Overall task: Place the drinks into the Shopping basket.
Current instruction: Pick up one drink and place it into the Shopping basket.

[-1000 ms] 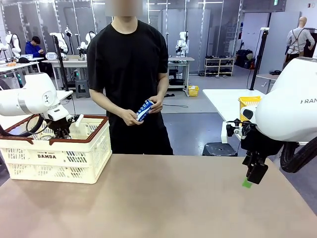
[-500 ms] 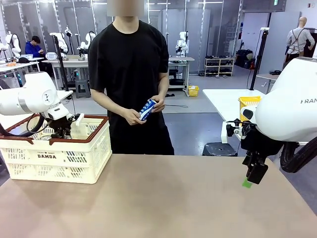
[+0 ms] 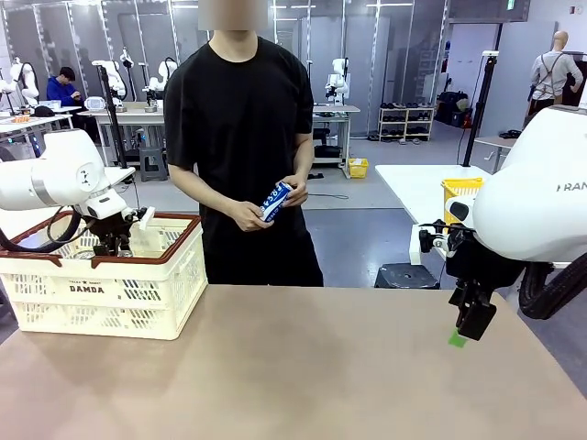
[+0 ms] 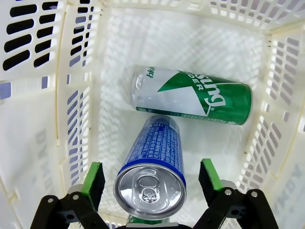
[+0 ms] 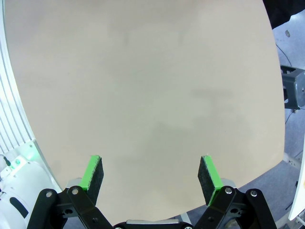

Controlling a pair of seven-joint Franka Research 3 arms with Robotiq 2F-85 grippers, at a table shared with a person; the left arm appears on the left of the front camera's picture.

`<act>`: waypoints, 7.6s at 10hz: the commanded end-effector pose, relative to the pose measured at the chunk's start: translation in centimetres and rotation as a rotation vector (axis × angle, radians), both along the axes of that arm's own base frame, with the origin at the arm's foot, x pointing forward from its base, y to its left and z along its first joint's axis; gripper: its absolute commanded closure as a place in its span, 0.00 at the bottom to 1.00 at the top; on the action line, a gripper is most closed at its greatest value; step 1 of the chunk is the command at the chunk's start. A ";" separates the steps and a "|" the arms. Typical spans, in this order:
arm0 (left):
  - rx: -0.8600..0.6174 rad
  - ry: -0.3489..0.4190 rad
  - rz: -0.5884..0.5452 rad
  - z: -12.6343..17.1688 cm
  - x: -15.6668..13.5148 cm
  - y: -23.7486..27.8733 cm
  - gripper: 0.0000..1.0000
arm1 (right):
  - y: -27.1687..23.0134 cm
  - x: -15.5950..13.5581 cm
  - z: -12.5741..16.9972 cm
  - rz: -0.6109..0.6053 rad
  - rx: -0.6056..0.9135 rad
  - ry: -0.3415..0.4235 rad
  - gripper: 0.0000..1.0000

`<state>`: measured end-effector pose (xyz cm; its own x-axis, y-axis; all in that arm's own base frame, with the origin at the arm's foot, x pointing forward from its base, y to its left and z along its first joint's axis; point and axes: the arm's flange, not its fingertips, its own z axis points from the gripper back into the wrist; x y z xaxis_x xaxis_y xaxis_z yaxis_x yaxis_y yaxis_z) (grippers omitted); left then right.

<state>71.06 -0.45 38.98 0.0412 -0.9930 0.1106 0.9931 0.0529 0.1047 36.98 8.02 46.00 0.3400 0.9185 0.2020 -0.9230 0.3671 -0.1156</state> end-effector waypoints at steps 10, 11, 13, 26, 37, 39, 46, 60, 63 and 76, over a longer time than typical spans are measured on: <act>0.049 -0.090 -0.053 5.0 -1.9 -1.7 0.00 | 0.0 0.0 0.1 -0.002 -0.009 0.001 0.00; 0.067 -0.109 -0.056 6.6 -2.4 -2.1 0.00 | 0.0 0.0 0.1 -0.002 -0.009 0.001 0.00; 0.096 -0.097 -0.071 9.5 -3.6 -2.9 0.00 | 0.0 0.0 0.1 -0.002 -0.009 0.001 0.00; -0.051 -0.113 -0.306 16.4 -9.6 -13.2 0.00 | 0.0 0.0 0.1 -0.002 -0.009 0.001 0.00; 0.004 -0.018 -0.703 14.5 -17.8 -28.0 0.00 | 0.0 0.0 0.1 -0.002 -0.009 0.001 0.00; -0.015 0.025 -0.815 13.8 -19.2 -28.8 0.00 | 0.0 0.0 0.1 -0.002 -0.009 0.001 0.00; -0.016 -0.013 -0.689 14.1 -17.5 -29.6 0.00 | 0.0 0.0 0.1 -0.002 -0.009 0.001 0.00; 0.001 -0.020 -0.799 10.4 -20.3 -35.4 0.00 | 0.0 0.0 0.1 -0.002 -0.009 0.001 0.00; 0.006 -0.047 -0.905 6.7 -21.3 -37.5 0.00 | 0.0 0.0 0.1 -0.002 -0.009 0.001 0.00; 0.018 0.089 -0.953 -6.4 -20.1 -42.0 0.00 | 0.0 0.0 0.1 -0.002 -0.009 0.001 0.00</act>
